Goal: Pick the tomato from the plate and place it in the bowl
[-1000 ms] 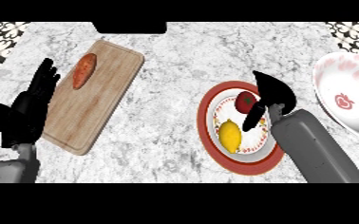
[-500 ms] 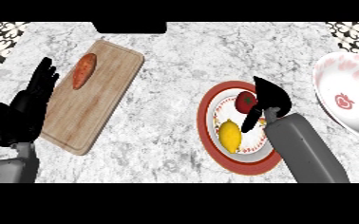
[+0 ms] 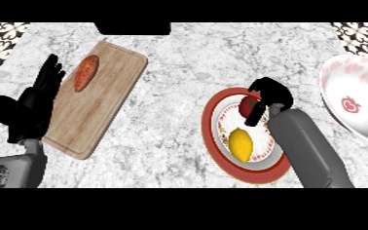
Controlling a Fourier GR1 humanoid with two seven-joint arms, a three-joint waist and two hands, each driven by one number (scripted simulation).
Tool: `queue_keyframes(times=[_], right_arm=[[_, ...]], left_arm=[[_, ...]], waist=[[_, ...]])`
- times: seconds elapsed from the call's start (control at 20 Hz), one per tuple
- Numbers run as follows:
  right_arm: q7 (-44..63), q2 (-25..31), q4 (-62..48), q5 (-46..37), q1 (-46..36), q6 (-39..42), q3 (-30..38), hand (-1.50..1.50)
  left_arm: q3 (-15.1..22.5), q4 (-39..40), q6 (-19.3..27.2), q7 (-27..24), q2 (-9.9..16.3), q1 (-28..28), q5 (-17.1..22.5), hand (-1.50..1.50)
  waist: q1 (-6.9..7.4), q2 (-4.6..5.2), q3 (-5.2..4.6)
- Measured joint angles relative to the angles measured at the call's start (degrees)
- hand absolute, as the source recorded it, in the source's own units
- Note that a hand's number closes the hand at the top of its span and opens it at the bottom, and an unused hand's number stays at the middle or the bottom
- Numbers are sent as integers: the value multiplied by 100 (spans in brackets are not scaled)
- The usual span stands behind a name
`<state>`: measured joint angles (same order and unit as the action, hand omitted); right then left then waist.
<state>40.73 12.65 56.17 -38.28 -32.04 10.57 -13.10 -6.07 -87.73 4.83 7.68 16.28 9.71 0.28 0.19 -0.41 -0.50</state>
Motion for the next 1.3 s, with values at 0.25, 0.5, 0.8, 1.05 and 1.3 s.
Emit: queue_keyframes(times=[0.25,0.5,0.8,1.05,1.3], right_arm=[[-284,-71,-189,-194,-82,-115,143,150],[-533,-111,-457,-484,-190,-430,258,150],[-791,18,191,-834,146,-414,39,150],[-525,294,1376,-1066,441,-181,-48,150],[106,618,2642,-1546,396,-183,-48,150]], left_arm=[[-99,14,-112,-72,-3,-82,-5,0],[-77,-111,-107,58,-70,-86,-101,0],[-152,-162,-132,61,-94,-93,-141,0],[-250,-31,-211,-20,-63,-89,-122,0],[-301,11,-226,-25,-57,-97,-103,0]], waist=[[-7,-1,-2],[-2,-4,6],[-26,3,23],[-62,13,39],[-126,-8,41]])
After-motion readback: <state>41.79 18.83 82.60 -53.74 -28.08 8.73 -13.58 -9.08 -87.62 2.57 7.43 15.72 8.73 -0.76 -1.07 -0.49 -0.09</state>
